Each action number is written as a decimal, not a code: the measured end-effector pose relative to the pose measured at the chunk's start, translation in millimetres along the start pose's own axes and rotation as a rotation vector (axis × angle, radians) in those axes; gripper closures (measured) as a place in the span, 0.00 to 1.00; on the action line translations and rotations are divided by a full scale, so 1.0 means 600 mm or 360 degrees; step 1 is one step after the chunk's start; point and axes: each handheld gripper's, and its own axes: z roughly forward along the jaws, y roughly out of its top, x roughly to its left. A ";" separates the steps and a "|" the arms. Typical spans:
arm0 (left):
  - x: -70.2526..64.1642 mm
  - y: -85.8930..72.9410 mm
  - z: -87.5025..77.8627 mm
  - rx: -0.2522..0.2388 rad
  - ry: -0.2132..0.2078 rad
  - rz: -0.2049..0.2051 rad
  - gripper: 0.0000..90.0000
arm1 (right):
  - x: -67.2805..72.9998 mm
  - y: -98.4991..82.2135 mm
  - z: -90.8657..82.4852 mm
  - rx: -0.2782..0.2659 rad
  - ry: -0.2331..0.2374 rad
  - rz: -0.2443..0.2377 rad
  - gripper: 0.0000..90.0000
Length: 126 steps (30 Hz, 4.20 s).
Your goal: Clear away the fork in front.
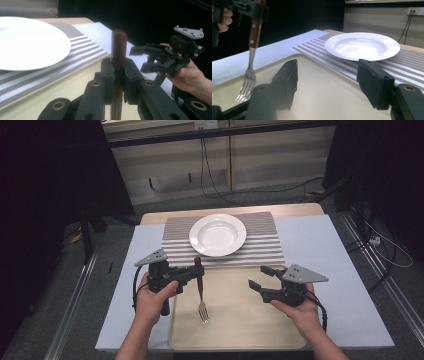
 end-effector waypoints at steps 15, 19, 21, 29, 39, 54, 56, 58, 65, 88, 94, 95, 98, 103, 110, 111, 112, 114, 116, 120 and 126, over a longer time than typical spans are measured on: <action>0.040 -0.038 -0.005 0.0018 -0.0028 -0.0085 0.89 | -0.010 -0.011 -0.041 0.0064 -0.0063 -0.0036 0.25; 0.050 -0.047 -0.005 -0.0010 0.0025 -0.0059 0.87 | -0.014 -0.016 -0.042 0.0064 -0.0068 -0.0011 0.24; 0.054 -0.050 -0.003 0.0004 0.0052 -0.0027 0.86 | -0.015 -0.018 -0.042 0.0053 -0.0066 0.0003 0.24; 0.059 -0.075 0.017 0.0077 0.0120 0.0036 0.81 | -0.017 -0.020 -0.045 0.0034 -0.0060 0.0032 0.23; 0.069 -0.088 0.023 0.0139 0.0183 0.0090 0.77 | -0.023 -0.022 -0.050 0.0020 -0.0069 0.0044 0.22; 0.095 -0.109 0.013 0.0189 0.0265 0.0053 0.71 | -0.026 -0.022 -0.054 0.0006 -0.0063 0.0061 0.22; 0.096 -0.111 0.012 0.0196 0.0275 0.0061 0.70 | -0.027 -0.022 -0.054 0.0007 -0.0062 0.0061 0.22; 0.098 -0.114 0.012 0.0217 0.0299 0.0070 0.70 | -0.027 -0.022 -0.054 0.0011 -0.0067 0.0060 0.22; 0.103 -0.120 0.010 0.0229 0.0335 0.0059 0.68 | -0.029 -0.022 -0.057 0.0008 -0.0068 0.0060 0.22; 0.111 -0.128 0.019 0.0302 0.0391 0.0085 0.63 | -0.033 -0.025 -0.061 0.0018 -0.0087 0.0069 0.22; 0.109 -0.129 0.018 0.0328 0.0439 0.0102 0.61 | -0.034 -0.026 -0.062 0.0019 -0.0088 0.0074 0.22; 0.109 -0.129 0.018 0.0327 0.0443 0.0102 0.60 | -0.034 -0.026 -0.062 0.0019 -0.0088 0.0073 0.22; 0.108 -0.128 0.016 0.0310 0.0454 0.0103 0.59 | -0.033 -0.027 -0.060 0.0027 -0.0084 0.0071 0.22; 0.104 -0.125 0.004 0.0248 0.0479 0.0090 0.56 | -0.032 -0.031 -0.063 0.0057 -0.0082 0.0067 0.22; 0.080 -0.116 -0.039 0.0095 0.0450 0.0107 0.42 | -0.033 -0.035 -0.072 0.0110 -0.0109 0.0062 0.22; 0.077 -0.117 -0.046 0.0078 0.0446 0.0116 0.37 | -0.034 -0.039 -0.080 0.0132 -0.0114 0.0064 0.22; 0.075 -0.117 -0.052 0.0063 0.0443 0.0116 0.37 | -0.034 -0.039 -0.080 0.0132 -0.0114 0.0064 0.22; 0.071 -0.120 -0.062 0.0054 0.0438 0.0129 0.33 | -0.035 -0.044 -0.089 0.0159 -0.0124 0.0056 0.22; 0.068 -0.123 -0.071 0.0057 0.0437 0.0140 0.30 | -0.037 -0.050 -0.104 0.0196 -0.0135 0.0051 0.22; 0.068 -0.129 -0.084 0.0047 0.0453 0.0139 0.28 | -0.041 -0.055 -0.117 0.0204 -0.0157 0.0064 0.22; 0.069 -0.132 -0.095 0.0036 0.0476 0.0122 0.22 | -0.045 -0.061 -0.137 0.0216 -0.0187 0.0046 0.22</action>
